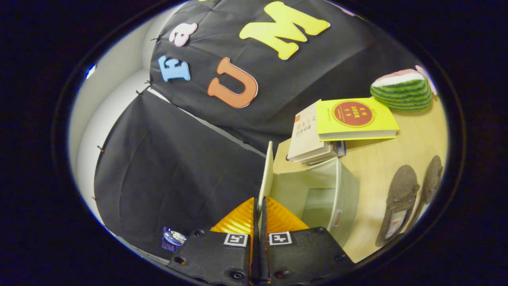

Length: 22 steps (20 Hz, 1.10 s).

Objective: Open the storage box then place both shoes into the box .Put the left shoe in first, then the right shoe, with the right side of both shoes facing outward in a uniform manner.

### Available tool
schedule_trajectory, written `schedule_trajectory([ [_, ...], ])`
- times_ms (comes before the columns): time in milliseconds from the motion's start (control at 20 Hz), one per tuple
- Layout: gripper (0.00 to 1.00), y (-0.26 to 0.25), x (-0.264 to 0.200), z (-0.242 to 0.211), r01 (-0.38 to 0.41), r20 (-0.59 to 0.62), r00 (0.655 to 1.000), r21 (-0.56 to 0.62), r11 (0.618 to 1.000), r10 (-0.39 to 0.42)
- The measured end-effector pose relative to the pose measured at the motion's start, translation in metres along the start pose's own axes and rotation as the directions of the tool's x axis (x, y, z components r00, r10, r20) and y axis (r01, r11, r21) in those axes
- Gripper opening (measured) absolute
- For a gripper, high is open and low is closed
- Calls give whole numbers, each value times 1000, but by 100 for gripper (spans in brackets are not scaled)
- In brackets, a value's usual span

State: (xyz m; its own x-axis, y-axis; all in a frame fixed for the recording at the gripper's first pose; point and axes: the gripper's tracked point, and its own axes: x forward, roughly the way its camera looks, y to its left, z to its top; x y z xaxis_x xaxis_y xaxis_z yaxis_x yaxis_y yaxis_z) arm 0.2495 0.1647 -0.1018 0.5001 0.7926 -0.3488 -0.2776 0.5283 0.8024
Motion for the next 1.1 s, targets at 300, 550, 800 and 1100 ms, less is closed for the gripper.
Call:
schedule_trajectory([
  [300,6,57,28,-6,-31,14,999,-45,998,32],
  [550,11,103,58,-18,-65,16,998,-142,988,68],
  [800,48,146,78,-29,-82,25,996,-227,971,90],
  [1100,100,115,69,-26,85,102,993,-260,962,-60],
])
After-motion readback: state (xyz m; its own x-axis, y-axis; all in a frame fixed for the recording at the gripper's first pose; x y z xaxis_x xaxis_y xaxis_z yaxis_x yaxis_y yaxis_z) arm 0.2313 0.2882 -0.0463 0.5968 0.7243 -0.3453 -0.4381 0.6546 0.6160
